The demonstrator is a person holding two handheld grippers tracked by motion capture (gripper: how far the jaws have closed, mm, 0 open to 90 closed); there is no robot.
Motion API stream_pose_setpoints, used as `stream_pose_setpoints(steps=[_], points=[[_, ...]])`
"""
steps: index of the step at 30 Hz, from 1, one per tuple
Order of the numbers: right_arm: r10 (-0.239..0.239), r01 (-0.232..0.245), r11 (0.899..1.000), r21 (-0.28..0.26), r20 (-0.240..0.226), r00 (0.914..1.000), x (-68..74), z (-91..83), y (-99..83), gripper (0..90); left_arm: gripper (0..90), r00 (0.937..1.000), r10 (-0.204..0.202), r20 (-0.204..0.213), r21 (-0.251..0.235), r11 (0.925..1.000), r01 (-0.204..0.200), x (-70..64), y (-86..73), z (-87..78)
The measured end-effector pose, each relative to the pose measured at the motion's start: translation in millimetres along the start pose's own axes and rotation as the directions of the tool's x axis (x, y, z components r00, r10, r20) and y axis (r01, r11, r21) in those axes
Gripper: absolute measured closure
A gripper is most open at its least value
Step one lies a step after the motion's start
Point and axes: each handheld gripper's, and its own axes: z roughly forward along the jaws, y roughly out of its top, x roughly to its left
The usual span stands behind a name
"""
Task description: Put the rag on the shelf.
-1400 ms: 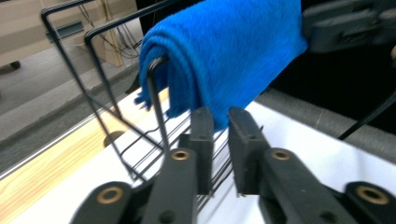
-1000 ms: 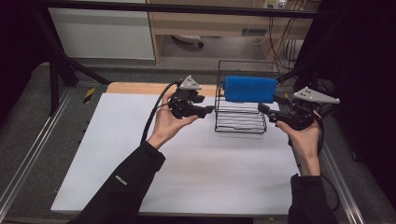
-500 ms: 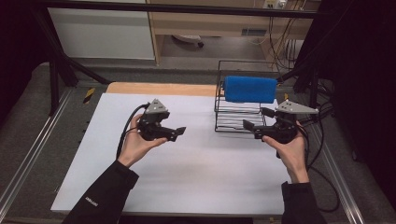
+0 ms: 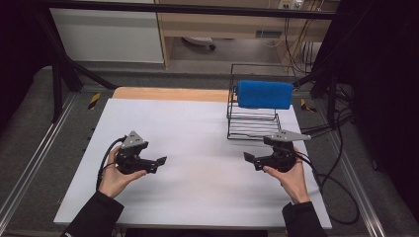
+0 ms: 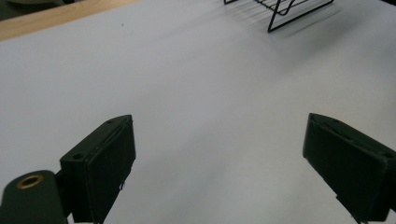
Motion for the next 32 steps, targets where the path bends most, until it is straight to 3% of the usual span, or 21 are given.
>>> stream_pose_setpoints(steps=[8, 11, 17, 21, 32], points=[[0.025, -0.023, 0.998, 0.059, -0.021, 0.9995, -1.6, 6.8, -41.4, 0.8, 9.5, 0.9998, -0.011, 0.016, 0.007, 0.9999, 0.011, 8.4, -36.7, -8.1], [0.029, -0.027, 0.996, 0.081, -0.021, 0.9994, -4.2, 3.1, -55.7, 0.7, 9.5, 0.9999, 0.011, 0.006, 0.026, 0.9996, -0.011, 10.1, -46.1, -11.6], [0.082, -0.08, 0.994, 0.075, -0.031, 0.9961, -13.9, -7.7, -79.0, 0.8, 9.5, 0.9999, -0.006, 0.013, 0.034, 0.9994, 0.006, 13.2, -61.4, -13.7], [0.109, -0.106, 0.991, 0.081, -0.031, 0.9936, -18.9, -10.8, -87.2, 0.8, 9.5, 0.9999, -0.004, 0.01, 0.053, 0.9986, 0.003, 15.3, -69.9, -12.7], [0.078, -0.074, 0.99, 0.119, -0.026, 0.9966, -18.4, -8.4, -89.8, 0.8, 9.5, 0.9996, -0.027, 0.003, 0.035, 0.999, 0.027, 19.0, -73.9, -17.0]])
